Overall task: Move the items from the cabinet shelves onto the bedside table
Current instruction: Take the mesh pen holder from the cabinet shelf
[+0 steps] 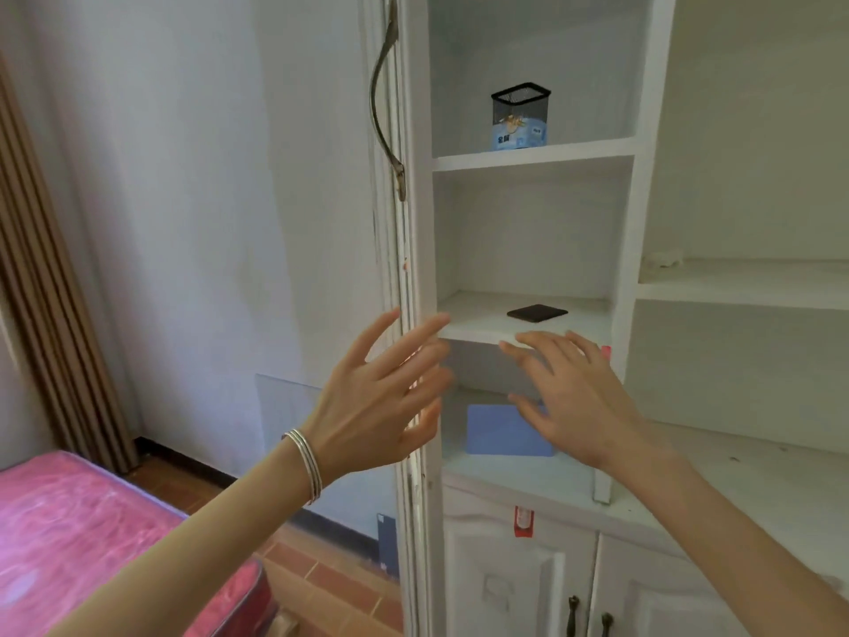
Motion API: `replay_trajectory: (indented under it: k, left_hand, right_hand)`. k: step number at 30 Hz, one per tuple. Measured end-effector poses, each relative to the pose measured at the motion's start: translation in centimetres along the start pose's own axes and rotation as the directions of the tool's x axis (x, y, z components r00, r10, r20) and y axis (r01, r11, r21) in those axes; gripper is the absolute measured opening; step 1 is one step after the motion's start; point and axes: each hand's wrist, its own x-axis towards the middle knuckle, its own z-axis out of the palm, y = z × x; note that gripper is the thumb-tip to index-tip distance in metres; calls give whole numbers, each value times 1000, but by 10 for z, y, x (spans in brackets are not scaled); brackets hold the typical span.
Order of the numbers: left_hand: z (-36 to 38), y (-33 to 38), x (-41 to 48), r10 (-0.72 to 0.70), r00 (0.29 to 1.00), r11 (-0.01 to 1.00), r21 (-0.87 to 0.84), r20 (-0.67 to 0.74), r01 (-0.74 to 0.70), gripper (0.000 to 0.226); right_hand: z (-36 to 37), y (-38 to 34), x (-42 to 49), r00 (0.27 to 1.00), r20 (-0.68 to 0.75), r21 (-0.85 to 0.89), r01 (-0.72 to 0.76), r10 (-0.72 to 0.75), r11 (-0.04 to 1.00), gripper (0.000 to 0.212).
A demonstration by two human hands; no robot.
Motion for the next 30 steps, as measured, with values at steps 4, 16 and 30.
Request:
replay_trajectory:
  k: [4,16,30]
  left_hand:
    - [-10,-25,-30,-33,998,999,2,45,32,20]
    - [-12,-89,-110,-234,961,964,166,148,209,27]
    - [6,-63,-46,-361,932,932,-17,40,361,41]
  right_hand:
    - [-7,-34,11,999,-35,5,8,-8,1000,55]
    - [-9,-92,58,989,-95,-22,115,-117,993,50]
    - [-36,-44,83,994,-94,-88,55,-63,995,53]
